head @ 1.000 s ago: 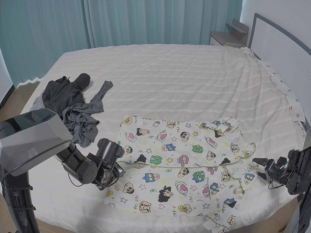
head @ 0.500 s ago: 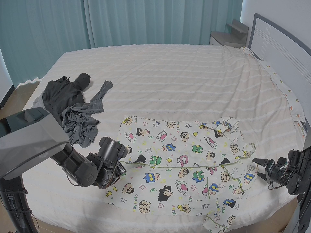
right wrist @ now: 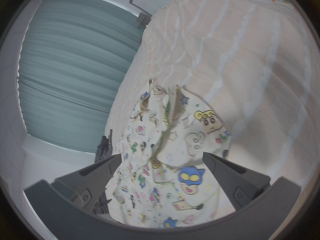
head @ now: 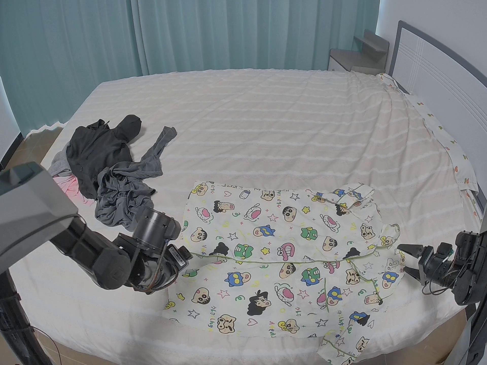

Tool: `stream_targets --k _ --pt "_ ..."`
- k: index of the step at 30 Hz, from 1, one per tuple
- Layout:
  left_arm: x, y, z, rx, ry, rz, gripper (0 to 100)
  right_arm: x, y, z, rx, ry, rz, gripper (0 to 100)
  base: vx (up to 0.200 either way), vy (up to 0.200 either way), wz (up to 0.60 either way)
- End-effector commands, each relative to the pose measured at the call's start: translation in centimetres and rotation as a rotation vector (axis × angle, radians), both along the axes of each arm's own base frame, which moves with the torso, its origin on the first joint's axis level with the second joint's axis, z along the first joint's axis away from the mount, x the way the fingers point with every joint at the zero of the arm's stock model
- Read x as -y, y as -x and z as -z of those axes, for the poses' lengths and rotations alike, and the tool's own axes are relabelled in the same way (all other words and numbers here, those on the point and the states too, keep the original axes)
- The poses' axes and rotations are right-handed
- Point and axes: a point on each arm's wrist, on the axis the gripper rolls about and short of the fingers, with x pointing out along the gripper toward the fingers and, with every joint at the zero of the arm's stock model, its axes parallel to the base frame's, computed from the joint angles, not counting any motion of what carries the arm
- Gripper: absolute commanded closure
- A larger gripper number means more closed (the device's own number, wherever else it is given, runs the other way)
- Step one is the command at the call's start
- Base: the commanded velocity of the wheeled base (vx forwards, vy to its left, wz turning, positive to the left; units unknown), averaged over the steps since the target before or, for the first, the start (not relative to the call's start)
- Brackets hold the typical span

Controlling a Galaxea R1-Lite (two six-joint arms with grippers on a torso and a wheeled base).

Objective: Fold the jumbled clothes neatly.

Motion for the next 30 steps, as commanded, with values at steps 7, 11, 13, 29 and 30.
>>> stream_targets --k 7,11,13,29,30 --pt "-2.3 5.1 -6.0 0.115 0.17 0.016 0 -6.3 -8.6 -6.7 0.262 -0.193 -0.027 0 0.0 0.0 0.0" --pt "-2.6 5.6 -6.2 0.136 0.195 0.03 0 -8.1 -11.3 -6.6 0.224 -0.189 -0.031 0 0.1 0.0 0.0" --pt "-2.7 6.0 -5.9 0.164 0.205 0.037 0 -9.0 -12.6 -6.7 0.202 -0.186 -0.036 0 0.2 0.0 0.0" --pt "-3.2 7.0 -4.5 0.23 0.241 0.04 0 -12.3 -17.2 -2.6 0.107 -0.116 0.089 0 0.05 0.0 0.0" --pt "-3.2 7.0 -4.5 0.23 0.241 0.04 0 -12.3 -17.2 -2.6 0.107 -0.116 0.089 0 0.2 0.0 0.0"
